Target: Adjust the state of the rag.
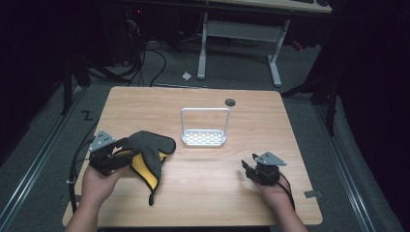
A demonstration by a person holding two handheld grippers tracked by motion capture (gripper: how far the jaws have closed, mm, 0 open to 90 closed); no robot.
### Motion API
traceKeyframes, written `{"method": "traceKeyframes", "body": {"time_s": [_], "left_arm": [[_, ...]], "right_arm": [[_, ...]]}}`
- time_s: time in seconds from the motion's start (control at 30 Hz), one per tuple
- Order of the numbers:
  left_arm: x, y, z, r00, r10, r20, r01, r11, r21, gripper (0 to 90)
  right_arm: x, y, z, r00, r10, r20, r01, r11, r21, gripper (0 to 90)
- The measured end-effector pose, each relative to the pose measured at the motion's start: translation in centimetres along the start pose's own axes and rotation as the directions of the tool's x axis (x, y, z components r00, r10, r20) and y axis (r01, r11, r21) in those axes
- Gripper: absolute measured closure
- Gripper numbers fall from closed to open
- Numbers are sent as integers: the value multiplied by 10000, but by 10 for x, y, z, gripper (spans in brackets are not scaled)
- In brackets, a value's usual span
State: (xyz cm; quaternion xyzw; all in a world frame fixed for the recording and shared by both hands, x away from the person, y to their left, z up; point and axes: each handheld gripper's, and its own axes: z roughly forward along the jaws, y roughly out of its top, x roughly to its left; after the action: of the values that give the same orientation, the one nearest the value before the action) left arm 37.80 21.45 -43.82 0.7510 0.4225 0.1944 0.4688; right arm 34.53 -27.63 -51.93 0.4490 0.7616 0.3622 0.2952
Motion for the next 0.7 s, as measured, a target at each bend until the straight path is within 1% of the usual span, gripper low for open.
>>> {"method": "traceKeyframes", "body": {"time_s": [0.03,0.07,0.1,0.13,0.17,0.2,0.23,0.27,0.3,0.37,0.4,0.47,0.5,0.53,0.57,0.67,0.7], "left_arm": [[0,0,0,10000,0,0,0,10000,0,377],[3,2,5,9999,105,-106,-103,9998,193,377],[6,1,13,9989,248,-401,-230,9987,451,377],[10,0,20,9981,273,-545,-226,9962,841,378],[13,-3,27,9979,201,-618,-126,9928,1194,384],[15,-5,33,9972,232,-711,-122,9883,1523,398],[17,-8,39,9968,237,-762,-101,9846,1744,421],[17,-8,39,9968,237,-762,-101,9846,1744,451],[20,-13,47,9975,0,-710,143,9794,2013,483],[23,-17,54,9976,-148,-674,296,9743,2233,559],[23,-19,57,9975,-129,-691,288,9717,2344,609],[25,-24,61,9980,-248,-577,385,9676,2494,655],[25,-24,61,9980,-248,-577,385,9676,2494,679],[25,-26,62,9982,-281,-528,405,9670,2515,679],[24,-30,62,9985,-237,-484,351,9680,2484,717],[22,-33,61,9986,-181,-505,299,9696,2430,741],[19,-35,58,9988,-122,-484,235,9704,2403,745]], "right_arm": [[0,0,0,10000,33,-10,-33,10000,1,484],[0,0,0,10000,33,-10,-33,10000,1,484],[-1,0,0,9999,125,-35,-125,9999,13,484],[-1,0,1,9999,123,-43,-123,9999,17,484],[-1,0,1,9999,127,-52,-127,9999,40,484],[-1,0,1,9999,136,-55,-136,9999,63,484],[-1,0,2,9999,147,-57,-146,9999,88,484],[-1,0,2,9999,147,-57,-146,9999,88,484],[0,0,2,9999,102,-82,-102,9999,111,484],[0,-1,3,9999,85,-86,-84,9998,154,484],[0,-1,3,9999,49,-98,-47,9999,151,483],[1,-1,3,9999,47,-122,-45,9998,169,484],[1,-1,3,9999,36,-129,-34,9998,177,483],[1,-1,3,9999,36,-129,-34,9998,177,483],[1,-1,3,9999,44,-146,-41,9998,210,484],[1,-1,3,9998,33,-171,-29,9998,219,484],[2,-1,4,9998,7,-201,-3,9997,227,484]]}}
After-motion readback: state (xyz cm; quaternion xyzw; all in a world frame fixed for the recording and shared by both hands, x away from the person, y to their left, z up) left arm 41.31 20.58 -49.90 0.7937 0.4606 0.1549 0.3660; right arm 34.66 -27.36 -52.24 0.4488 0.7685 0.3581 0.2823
